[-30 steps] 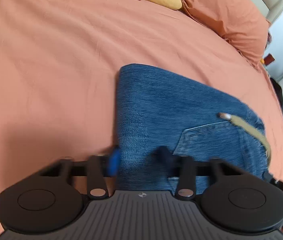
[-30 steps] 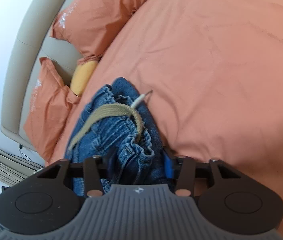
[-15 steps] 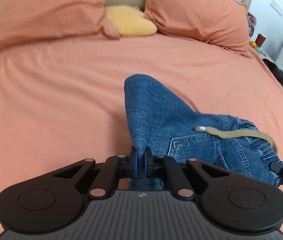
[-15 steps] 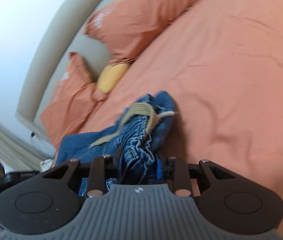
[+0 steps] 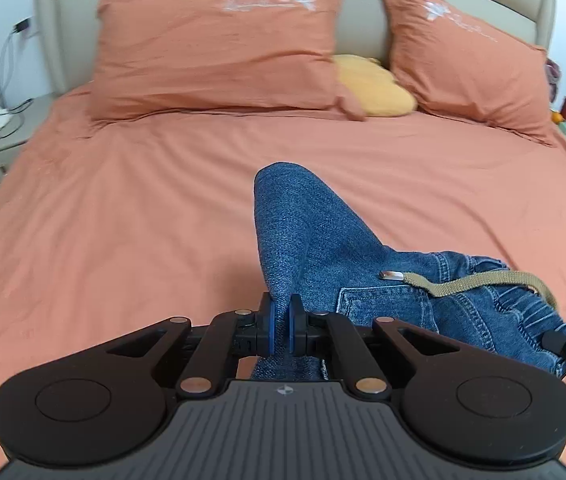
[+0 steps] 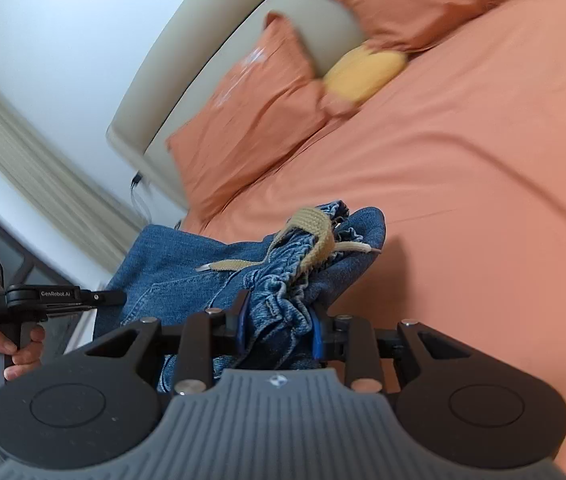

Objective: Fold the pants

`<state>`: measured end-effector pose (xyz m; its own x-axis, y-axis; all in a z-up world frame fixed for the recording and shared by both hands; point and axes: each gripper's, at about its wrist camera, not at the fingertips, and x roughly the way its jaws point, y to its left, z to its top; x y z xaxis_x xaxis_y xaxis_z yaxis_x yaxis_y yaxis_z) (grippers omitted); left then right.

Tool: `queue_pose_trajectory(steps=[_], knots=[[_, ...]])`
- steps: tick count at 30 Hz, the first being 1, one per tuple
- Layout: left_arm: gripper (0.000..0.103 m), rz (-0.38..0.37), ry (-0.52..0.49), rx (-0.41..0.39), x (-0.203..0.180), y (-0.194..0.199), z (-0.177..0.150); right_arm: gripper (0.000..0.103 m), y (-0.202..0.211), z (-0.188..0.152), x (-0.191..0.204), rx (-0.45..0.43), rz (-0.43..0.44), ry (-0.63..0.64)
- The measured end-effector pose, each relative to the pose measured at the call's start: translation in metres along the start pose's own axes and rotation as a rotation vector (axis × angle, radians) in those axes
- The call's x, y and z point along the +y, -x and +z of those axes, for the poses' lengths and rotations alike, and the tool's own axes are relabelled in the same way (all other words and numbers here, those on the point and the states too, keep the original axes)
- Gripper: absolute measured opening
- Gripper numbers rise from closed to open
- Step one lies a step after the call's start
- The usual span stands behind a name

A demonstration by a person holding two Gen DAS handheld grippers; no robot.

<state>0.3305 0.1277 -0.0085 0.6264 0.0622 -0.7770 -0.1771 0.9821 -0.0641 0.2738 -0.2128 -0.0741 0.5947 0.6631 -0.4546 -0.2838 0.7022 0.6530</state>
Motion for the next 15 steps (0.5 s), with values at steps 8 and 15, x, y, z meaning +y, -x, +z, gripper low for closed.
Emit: queue_pose_trajectory(steps=[8, 15], knots=[[0.006, 0.013, 0.096, 0.033, 0.068, -0.04, -0.015, 0.025, -0.072, -0.033, 0.058, 0.103, -0.036, 0.089], [0.006, -0.022, 0.178, 0.096, 0.109, -0.097, -0.064, 0.025, -0.109, -0.073, 0.052, 0.233, -0.132, 0.179]])
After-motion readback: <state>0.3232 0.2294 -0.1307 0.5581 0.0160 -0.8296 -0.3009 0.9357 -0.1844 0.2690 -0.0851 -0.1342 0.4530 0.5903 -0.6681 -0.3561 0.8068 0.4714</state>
